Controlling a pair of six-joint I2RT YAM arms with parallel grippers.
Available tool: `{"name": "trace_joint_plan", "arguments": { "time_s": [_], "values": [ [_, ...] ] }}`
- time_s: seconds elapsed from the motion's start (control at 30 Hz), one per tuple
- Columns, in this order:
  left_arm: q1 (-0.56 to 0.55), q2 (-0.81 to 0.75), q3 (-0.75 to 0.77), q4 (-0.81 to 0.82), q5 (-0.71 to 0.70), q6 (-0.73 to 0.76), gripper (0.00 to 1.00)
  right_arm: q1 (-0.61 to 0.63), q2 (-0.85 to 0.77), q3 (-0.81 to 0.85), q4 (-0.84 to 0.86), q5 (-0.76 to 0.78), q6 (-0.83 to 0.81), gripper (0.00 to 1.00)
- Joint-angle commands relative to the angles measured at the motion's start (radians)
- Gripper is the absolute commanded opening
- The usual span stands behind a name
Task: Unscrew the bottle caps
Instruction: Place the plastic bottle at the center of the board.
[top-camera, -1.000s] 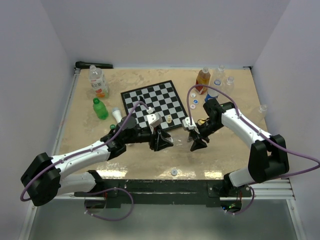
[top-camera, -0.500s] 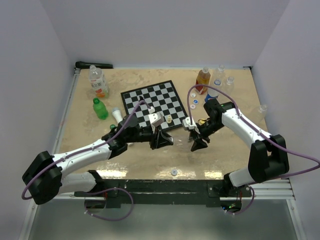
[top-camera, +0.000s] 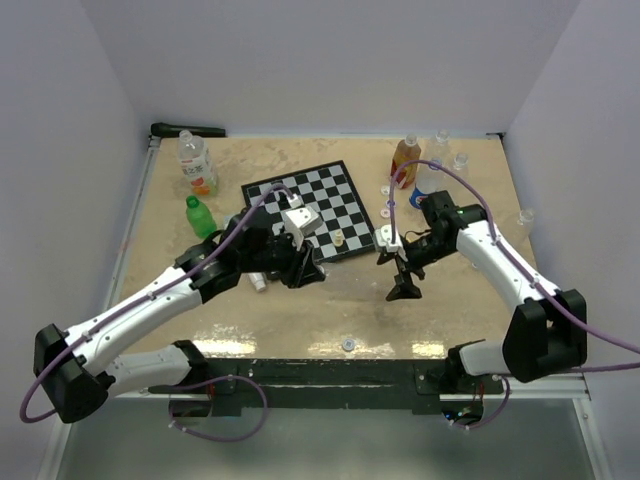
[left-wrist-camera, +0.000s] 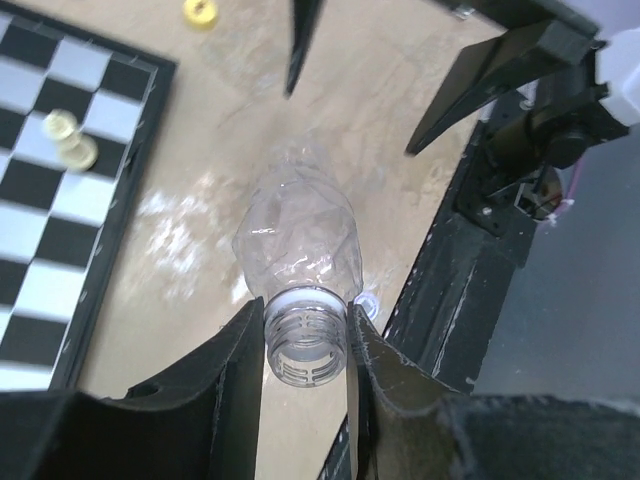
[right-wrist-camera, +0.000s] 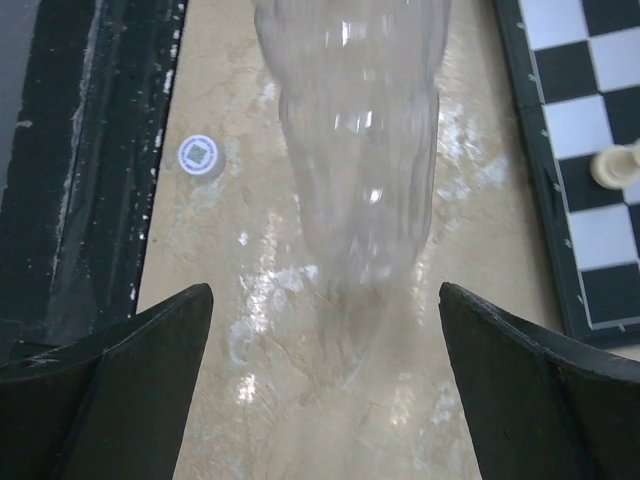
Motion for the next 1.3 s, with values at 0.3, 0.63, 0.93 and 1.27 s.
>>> {"name": "trace_joint_plan", "arguments": {
  "time_s": [0.3, 0.63, 0.93, 1.27],
  "values": [
    [0.040, -0.021, 0.497, -0.929, -0.632, -0.226, 0.00, -0.075, -0.081, 0.014, 0.077, 0.010, 0.081, 0.98],
    [0.175, -0.001, 0.471, -0.906, -0.718, -0.196, 0.00, -0.075, -0.123, 0.000, 0.093, 0.016, 0.086, 0.98],
    [0.299, 0.002, 0.424, -0.898, -0.706, -0.186, 0.00, -0.075, -0.136, -0.005, 0.089, 0.008, 0.075, 0.98],
    [0.315, 0.008, 0.430, -0.940, -0.724, -0.239, 0.00, -0.074, -0.139, -0.005, 0.085, 0.002, 0.072, 0.98]
  ]
}}
